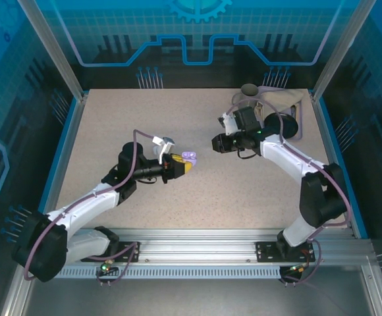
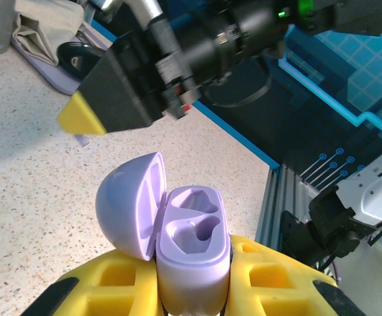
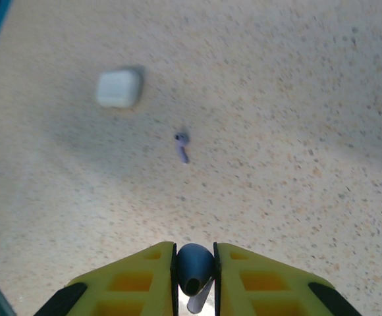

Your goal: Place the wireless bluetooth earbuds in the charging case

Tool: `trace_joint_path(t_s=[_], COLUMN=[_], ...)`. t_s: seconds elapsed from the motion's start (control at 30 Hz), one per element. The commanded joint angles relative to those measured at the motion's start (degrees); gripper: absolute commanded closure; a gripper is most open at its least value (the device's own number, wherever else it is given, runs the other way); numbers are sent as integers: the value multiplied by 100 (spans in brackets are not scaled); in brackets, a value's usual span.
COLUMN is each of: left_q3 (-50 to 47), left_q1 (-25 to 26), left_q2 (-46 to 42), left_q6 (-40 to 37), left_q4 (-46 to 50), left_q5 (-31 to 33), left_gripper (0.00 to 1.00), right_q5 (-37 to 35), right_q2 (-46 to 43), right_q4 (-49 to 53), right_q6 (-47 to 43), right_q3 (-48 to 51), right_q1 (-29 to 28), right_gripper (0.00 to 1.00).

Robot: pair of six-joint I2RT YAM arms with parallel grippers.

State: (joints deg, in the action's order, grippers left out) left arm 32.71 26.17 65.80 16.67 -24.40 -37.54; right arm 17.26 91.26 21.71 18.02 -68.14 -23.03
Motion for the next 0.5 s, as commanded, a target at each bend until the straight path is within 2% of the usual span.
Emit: trace_joint_path(t_s=[0.0,0.47], left_q3=[-46,111], left_q1=[-37,122], left_q2=[54,172], left_q6=[82,-21], left_q4=[-280,-510], left_q5=[150,-168], left_gripper=[87,87], right_q5=[379,1019], right_q2=[-430,-1861], right_q4=[-228,-634], right_q6=[87,62], right_q3=[131,343], right_q1=[70,-273], right_gripper=[80,79])
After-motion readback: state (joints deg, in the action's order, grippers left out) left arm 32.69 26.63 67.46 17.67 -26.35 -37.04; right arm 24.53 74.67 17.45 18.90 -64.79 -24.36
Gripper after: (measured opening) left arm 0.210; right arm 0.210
